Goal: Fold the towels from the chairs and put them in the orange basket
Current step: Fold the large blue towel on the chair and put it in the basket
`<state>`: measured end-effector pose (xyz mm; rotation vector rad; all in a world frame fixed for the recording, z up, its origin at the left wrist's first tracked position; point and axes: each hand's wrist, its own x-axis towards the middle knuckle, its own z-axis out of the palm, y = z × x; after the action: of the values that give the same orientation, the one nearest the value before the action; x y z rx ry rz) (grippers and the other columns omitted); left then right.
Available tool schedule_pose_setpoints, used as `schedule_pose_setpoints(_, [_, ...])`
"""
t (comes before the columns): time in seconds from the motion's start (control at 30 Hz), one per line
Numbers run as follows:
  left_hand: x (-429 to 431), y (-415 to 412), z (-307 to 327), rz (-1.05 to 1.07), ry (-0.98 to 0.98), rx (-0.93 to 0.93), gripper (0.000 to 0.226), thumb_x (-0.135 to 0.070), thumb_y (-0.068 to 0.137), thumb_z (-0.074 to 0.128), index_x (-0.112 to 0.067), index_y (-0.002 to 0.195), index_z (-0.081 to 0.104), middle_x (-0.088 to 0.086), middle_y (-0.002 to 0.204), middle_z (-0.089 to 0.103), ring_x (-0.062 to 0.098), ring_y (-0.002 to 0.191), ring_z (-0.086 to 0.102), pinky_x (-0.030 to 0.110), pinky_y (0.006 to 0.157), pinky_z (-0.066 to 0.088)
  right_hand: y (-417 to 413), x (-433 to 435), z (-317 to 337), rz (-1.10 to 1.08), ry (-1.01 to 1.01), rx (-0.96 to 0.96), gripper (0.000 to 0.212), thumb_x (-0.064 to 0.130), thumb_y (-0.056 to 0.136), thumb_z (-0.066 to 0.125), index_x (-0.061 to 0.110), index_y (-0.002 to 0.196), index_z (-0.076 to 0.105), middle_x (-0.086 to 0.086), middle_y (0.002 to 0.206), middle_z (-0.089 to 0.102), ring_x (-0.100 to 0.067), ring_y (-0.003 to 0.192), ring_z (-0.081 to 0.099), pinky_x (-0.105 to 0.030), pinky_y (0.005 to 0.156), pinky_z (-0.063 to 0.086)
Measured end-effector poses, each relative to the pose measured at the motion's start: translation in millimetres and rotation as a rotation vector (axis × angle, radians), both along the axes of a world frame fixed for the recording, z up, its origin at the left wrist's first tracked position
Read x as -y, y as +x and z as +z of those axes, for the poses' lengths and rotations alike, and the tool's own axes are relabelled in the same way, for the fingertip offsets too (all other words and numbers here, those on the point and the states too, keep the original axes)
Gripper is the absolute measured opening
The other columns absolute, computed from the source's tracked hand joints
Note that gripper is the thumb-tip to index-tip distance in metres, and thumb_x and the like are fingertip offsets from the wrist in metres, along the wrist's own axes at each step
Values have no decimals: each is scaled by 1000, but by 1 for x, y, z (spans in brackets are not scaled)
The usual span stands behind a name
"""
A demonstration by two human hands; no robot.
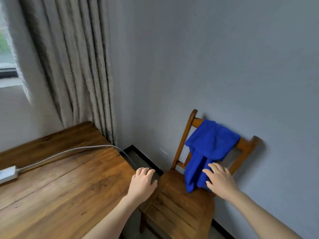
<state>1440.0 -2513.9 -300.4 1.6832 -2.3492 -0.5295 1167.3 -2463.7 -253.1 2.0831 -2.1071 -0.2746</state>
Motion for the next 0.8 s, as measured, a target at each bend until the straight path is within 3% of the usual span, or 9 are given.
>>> schedule_pose_setpoints(0.07, [9,-22,-7,-56,37,-2,45,-38,98,35,-27,142,32,-6,149,31,18,141,19,30,114,23,-23,-5,1,-61,39,-45,57,33,29,93,20,82,74,-7,90,72,-25,86,70,-40,61,56])
schedule_pose_setpoints(0.1, [12,-32,-7,-74,43,1,45,-38,98,35,-26,142,32,-5,149,31,18,141,19,30,114,23,-30,-8,6,-85,75,-52,54,33,46,89,19,95,72,-10,105,69,-28,101,65,-43,73,55])
schedule_pose_setpoints(0.17, [19,-57,-7,-108,52,7,45,-37,98,37,-26,142,33,-4,149,32,19,141,20,31,113,24,-52,-15,9,-125,62,-6,47,30,83,64,19,128,54,-10,139,47,-27,134,39,-43,101,38])
schedule_pose_setpoints(0.27, [31,-95,-5,-154,58,14,45,-36,97,39,-26,141,34,-3,148,34,20,140,21,32,113,24,-91,-16,11,-151,14,37,47,29,95,43,23,141,35,-3,152,26,-21,144,16,-37,111,24])
schedule_pose_setpoints(0.37, [49,-141,1,-191,27,14,44,-35,97,39,-25,140,37,-3,147,36,20,139,23,33,112,25,-134,-5,13,-160,-16,15,47,28,96,42,23,142,33,-4,153,24,-21,144,15,-36,111,23])
schedule_pose_setpoints(0.43, [61,-175,4,-195,7,9,44,-34,97,39,-24,139,37,-2,146,37,21,138,25,34,111,26,-163,5,16,-155,-26,-28,47,26,92,51,20,138,41,-8,150,32,-25,142,24,-39,108,29])
schedule_pose_setpoints(0.5, [70,-211,4,-180,16,-6,45,-34,96,40,-22,139,37,-1,145,38,21,136,27,34,110,27,-192,21,20,-78,-68,-39,50,26,71,76,18,118,63,-14,129,57,-30,125,51,-42,91,47])
schedule_pose_setpoints(0.57, [78,-241,1,-167,34,-18,47,-34,95,42,-22,140,36,-1,145,38,20,136,28,34,109,28,-214,37,23,9,-75,-107,57,29,38,91,21,92,73,-8,99,71,-26,96,68,-35,68,56])
schedule_pose_setpoints(0.8, [88,-305,-5,45,49,-117,47,-30,95,44,-20,140,37,0,143,40,21,133,32,33,106,33,-253,103,30,336,-82,-211,61,20,31,87,20,90,73,-11,97,70,-26,86,69,-30,62,55])
